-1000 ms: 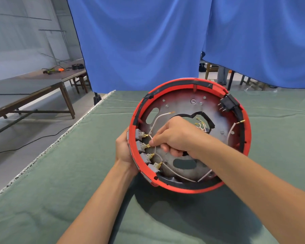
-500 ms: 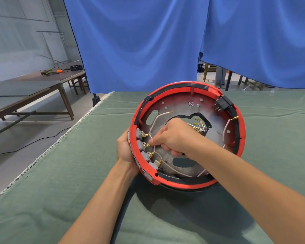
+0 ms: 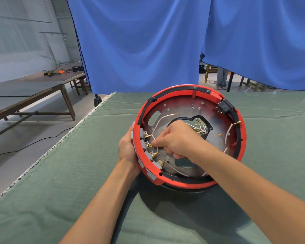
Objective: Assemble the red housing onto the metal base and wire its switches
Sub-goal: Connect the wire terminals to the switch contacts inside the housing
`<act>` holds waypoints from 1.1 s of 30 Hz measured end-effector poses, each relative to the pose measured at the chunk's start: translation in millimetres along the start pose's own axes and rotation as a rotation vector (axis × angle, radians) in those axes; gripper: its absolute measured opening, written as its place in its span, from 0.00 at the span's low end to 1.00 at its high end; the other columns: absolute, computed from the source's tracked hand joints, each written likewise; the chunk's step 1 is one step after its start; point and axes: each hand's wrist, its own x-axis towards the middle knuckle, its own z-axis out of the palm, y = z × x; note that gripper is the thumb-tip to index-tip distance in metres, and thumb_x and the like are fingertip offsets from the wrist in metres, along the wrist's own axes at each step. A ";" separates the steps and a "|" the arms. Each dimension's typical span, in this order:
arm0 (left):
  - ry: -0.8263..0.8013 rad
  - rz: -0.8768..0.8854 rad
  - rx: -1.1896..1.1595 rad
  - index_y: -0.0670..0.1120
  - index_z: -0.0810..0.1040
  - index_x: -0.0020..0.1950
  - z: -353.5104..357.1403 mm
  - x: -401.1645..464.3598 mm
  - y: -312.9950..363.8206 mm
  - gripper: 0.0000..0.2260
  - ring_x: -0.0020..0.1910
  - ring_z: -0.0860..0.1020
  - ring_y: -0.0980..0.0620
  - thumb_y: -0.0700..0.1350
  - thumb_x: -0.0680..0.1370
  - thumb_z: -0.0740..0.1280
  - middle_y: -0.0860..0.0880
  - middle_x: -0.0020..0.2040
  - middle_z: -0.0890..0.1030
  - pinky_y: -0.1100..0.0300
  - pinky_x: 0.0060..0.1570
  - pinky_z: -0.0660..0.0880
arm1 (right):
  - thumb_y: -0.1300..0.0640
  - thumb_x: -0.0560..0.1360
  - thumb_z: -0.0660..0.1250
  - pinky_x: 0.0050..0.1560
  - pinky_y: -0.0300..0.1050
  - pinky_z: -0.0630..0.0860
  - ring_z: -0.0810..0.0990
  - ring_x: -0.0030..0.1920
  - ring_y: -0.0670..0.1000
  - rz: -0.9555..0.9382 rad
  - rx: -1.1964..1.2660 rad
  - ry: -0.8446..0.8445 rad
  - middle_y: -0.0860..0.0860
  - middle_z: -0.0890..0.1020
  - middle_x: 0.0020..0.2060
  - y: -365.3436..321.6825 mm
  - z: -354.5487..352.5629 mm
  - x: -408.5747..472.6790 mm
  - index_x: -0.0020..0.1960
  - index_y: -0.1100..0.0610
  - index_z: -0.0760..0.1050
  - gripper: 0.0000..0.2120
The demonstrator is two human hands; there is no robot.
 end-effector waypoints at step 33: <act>0.113 0.166 0.099 0.43 0.76 0.46 -0.8 -2.8 1.4 0.11 0.40 0.75 0.46 0.46 0.81 0.56 0.43 0.41 0.75 0.46 0.49 0.73 | 0.63 0.72 0.71 0.18 0.32 0.58 0.60 0.14 0.45 -0.050 -0.013 -0.030 0.51 0.67 0.18 -9.3 5.4 -8.0 0.47 0.73 0.79 0.12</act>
